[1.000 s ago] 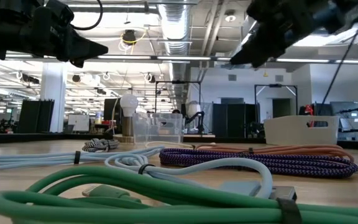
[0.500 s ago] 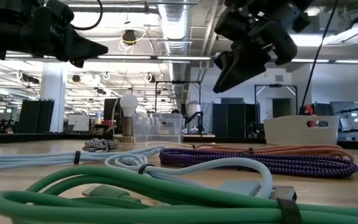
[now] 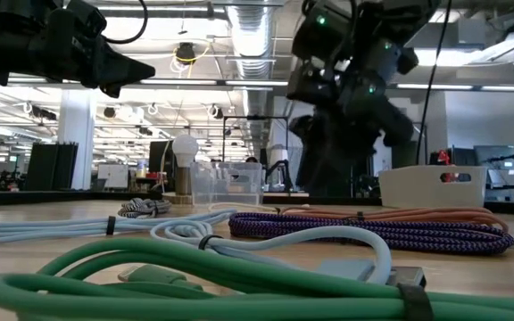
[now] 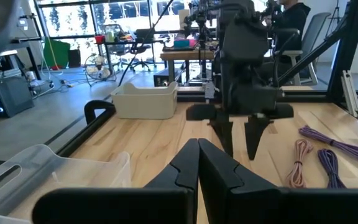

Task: Pick & Place USB Port
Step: Put the white charger cable into the white bin

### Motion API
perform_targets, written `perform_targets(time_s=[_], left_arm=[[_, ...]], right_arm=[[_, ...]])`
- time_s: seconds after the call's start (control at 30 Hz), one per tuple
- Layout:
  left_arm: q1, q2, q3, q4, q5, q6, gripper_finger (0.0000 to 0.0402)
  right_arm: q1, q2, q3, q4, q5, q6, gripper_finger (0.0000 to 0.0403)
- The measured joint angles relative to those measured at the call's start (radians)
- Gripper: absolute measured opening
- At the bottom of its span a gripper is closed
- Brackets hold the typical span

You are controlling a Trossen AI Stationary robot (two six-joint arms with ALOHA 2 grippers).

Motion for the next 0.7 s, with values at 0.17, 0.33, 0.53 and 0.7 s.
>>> perform_targets(time_s=[0.17, 0.33, 0.53, 0.7], left_arm=[[0.000, 0.000, 0.000, 0.000, 0.000, 0.000, 0.0009], [0.000, 0.000, 0.000, 0.000, 0.000, 0.000, 0.0009], [0.000, 0.000, 0.000, 0.000, 0.000, 0.000, 0.0009], [0.000, 0.000, 0.000, 0.000, 0.000, 0.000, 0.0009]], right_arm=[[-0.016, 0.034, 0.001, 0.038, 0.003, 0.000, 0.0171], [-0.032, 0.044, 0.000, 0.059, 0.003, 0.000, 0.0153], [-0.045, 0.044, 0.000, 0.060, 0.000, 0.001, 0.0137], [-0.047, 0.044, 0.000, 0.053, -0.001, 0.003, 0.0142]])
